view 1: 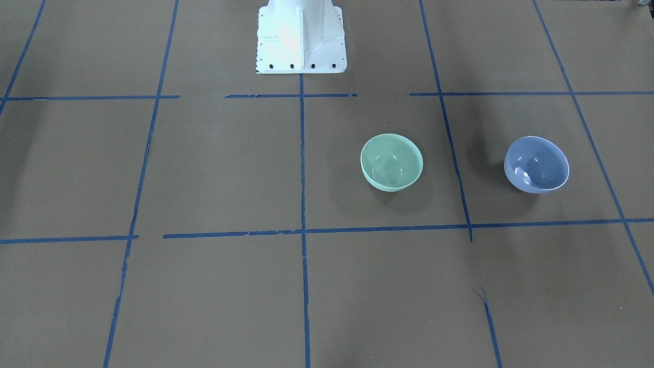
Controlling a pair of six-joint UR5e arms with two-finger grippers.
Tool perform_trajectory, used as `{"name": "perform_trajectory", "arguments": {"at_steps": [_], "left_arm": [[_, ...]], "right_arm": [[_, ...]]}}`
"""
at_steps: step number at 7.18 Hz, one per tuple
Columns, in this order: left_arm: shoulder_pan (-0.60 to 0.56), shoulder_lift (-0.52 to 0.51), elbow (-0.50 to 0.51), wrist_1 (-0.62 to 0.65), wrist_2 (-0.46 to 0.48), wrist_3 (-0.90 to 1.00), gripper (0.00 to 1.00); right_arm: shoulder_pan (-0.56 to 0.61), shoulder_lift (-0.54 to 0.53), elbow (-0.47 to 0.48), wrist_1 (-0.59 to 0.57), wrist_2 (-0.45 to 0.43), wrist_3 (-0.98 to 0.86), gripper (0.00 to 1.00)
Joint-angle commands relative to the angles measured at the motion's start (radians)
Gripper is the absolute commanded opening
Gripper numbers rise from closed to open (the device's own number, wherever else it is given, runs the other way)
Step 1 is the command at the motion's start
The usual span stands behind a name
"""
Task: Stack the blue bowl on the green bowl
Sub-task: 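Move the left gripper toward the rim of the light blue bowl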
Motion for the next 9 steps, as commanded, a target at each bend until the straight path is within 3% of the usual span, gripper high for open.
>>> {"name": "perform_trajectory", "arguments": {"at_steps": [1, 4, 6, 7, 9], "left_arm": [[0.001, -0.012, -0.008, -0.001, -0.004, -0.006, 1.00], [0.009, -0.067, -0.042, -0.042, -0.008, -0.035, 1.00], [0.091, -0.067, -0.090, -0.100, -0.001, -0.274, 1.00], [0.194, -0.054, -0.088, -0.196, 0.005, -0.450, 1.00], [0.332, 0.079, -0.063, -0.626, 0.060, -0.748, 1.00]], "right_arm": [[0.000, 0.000, 0.000, 0.001, 0.000, 0.000, 1.00], [0.000, 0.000, 0.000, 0.001, 0.000, 0.000, 1.00], [0.000, 0.000, 0.000, 0.001, 0.000, 0.000, 1.00], [0.000, 0.000, 0.000, 0.001, 0.002, 0.000, 1.00], [0.000, 0.000, 0.000, 0.001, 0.000, 0.000, 1.00]]}}
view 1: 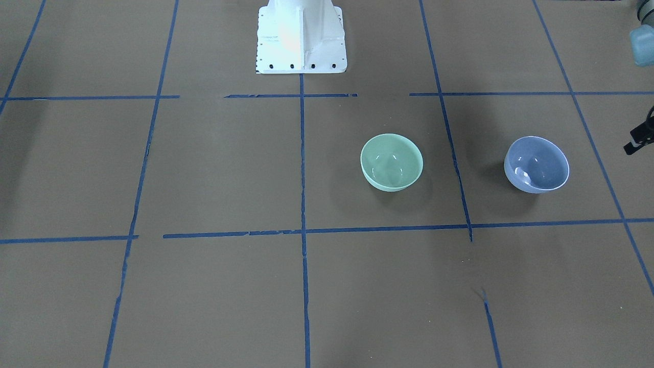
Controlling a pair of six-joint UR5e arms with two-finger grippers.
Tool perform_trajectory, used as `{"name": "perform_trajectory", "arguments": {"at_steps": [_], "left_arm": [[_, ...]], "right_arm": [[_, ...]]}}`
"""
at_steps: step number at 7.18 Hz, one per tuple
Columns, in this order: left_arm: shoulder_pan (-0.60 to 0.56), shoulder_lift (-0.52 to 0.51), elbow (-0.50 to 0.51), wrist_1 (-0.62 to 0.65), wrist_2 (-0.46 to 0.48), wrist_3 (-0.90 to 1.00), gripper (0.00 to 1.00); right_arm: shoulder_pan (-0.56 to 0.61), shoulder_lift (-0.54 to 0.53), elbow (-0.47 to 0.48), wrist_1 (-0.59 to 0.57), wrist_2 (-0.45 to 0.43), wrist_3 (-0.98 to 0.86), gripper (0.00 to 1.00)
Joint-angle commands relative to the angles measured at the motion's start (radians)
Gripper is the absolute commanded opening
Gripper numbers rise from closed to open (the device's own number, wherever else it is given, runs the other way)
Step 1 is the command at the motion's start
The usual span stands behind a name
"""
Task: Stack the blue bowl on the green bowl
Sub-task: 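Move the left gripper toward the rim of the light blue bowl, then lower the left gripper onto the blue bowl rim and close it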
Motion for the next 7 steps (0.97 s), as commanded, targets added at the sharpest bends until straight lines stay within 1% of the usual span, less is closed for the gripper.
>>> {"name": "perform_trajectory", "arguments": {"at_steps": [1, 2, 6, 7], "left_arm": [[0.187, 0.072, 0.062, -0.362, 0.063, -0.339, 1.00], [0.249, 0.069, 0.080, -0.416, 0.108, -0.399, 1.00], [0.329, 0.052, 0.117, -0.426, 0.132, -0.397, 0.99], [0.329, 0.053, 0.113, -0.433, 0.131, -0.394, 0.62]], "right_arm": [[0.000, 0.000, 0.000, -0.001, 0.000, 0.000, 1.00], [0.000, 0.000, 0.000, -0.001, 0.000, 0.000, 1.00], [0.000, 0.000, 0.000, 0.000, 0.000, 0.000, 1.00], [0.000, 0.000, 0.000, 0.000, 0.001, 0.000, 1.00]]}}
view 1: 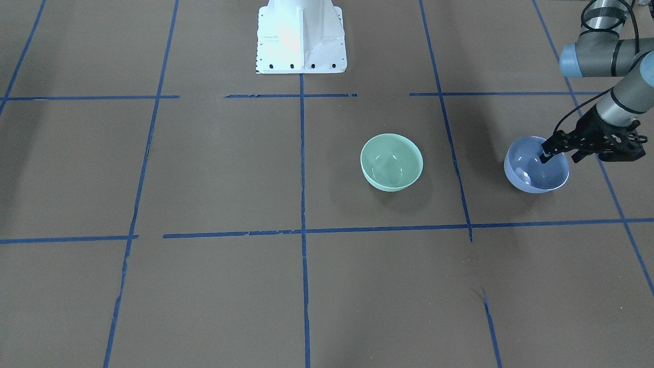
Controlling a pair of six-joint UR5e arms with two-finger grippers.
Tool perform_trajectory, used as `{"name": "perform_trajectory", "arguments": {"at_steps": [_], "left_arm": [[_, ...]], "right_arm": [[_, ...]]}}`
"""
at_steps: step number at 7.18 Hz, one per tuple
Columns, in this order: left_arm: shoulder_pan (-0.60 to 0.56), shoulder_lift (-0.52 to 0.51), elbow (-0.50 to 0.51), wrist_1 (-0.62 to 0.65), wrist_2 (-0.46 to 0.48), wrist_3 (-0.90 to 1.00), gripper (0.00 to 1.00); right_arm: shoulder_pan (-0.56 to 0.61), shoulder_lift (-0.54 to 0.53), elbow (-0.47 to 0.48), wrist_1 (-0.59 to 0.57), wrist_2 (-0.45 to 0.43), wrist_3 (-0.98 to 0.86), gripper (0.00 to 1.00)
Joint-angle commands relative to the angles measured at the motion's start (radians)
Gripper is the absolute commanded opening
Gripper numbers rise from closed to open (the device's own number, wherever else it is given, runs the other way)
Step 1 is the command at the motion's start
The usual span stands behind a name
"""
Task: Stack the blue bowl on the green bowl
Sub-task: 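Lower the left gripper onto the blue bowl rim and close it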
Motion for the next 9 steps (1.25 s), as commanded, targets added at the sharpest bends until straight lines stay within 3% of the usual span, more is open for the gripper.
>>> {"name": "perform_trajectory", "arguments": {"at_steps": [1, 2, 3, 5, 6, 7, 9], "left_arm": [[0.009, 0.001, 0.002, -0.018, 0.002, 0.007, 0.41], [0.009, 0.005, 0.002, -0.015, 0.002, 0.008, 0.26], [0.007, 0.009, 0.000, -0.015, 0.002, 0.033, 0.03], [-0.013, 0.040, -0.071, 0.000, -0.010, 0.064, 0.00], [-0.030, 0.060, -0.149, 0.072, -0.061, 0.065, 0.00], [-0.065, 0.061, -0.235, 0.180, -0.095, 0.106, 0.00], [-0.216, 0.029, -0.448, 0.601, -0.095, 0.311, 0.00]], "right_arm": [[0.000, 0.000, 0.000, 0.000, 0.000, 0.000, 1.00], [0.000, 0.000, 0.000, 0.000, 0.000, 0.000, 1.00], [0.000, 0.000, 0.000, 0.000, 0.000, 0.000, 1.00], [0.000, 0.000, 0.000, 0.000, 0.000, 0.000, 1.00], [0.000, 0.000, 0.000, 0.000, 0.000, 0.000, 1.00], [0.000, 0.000, 0.000, 0.000, 0.000, 0.000, 1.00], [0.000, 0.000, 0.000, 0.000, 0.000, 0.000, 1.00]]}}
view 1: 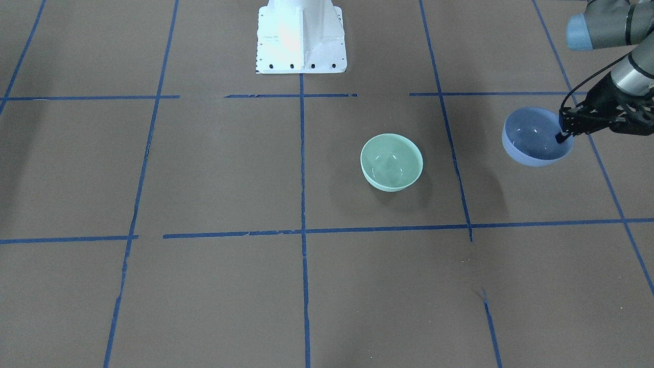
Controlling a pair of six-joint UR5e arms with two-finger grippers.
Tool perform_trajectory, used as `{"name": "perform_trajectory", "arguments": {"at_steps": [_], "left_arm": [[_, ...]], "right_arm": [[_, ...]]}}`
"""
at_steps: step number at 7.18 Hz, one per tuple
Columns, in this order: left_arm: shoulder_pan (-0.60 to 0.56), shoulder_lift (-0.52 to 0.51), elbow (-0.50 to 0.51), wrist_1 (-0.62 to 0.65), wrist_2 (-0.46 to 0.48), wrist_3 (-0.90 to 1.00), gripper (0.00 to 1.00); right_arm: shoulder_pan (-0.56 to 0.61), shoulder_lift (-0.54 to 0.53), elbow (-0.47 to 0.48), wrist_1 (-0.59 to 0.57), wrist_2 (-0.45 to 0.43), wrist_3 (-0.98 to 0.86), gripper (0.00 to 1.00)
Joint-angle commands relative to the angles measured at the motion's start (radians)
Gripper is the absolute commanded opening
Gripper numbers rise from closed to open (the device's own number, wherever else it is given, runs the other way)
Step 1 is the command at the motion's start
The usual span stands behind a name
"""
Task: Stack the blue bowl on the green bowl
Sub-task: 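Lift the blue bowl with the left gripper and carry it over the green bowl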
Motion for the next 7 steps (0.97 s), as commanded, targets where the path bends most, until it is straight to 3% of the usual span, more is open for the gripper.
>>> {"name": "perform_trajectory", "arguments": {"at_steps": [1, 2, 4, 7], "left_arm": [[-0.160, -0.100, -0.208, 0.421, -0.001, 0.181, 0.00], [-0.189, -0.142, -0.267, 0.544, -0.001, 0.181, 0.00], [-0.153, -0.142, -0.315, 0.562, -0.018, 0.070, 0.00], [0.153, -0.183, -0.268, 0.224, -0.026, -0.439, 0.00]], "right_arm": [[0.000, 0.000, 0.000, -0.002, 0.002, 0.000, 1.00], [0.000, 0.000, 0.000, -0.002, 0.000, 0.000, 1.00], [0.000, 0.000, 0.000, -0.002, 0.000, 0.000, 1.00], [0.000, 0.000, 0.000, 0.000, 0.002, 0.000, 1.00]]}}
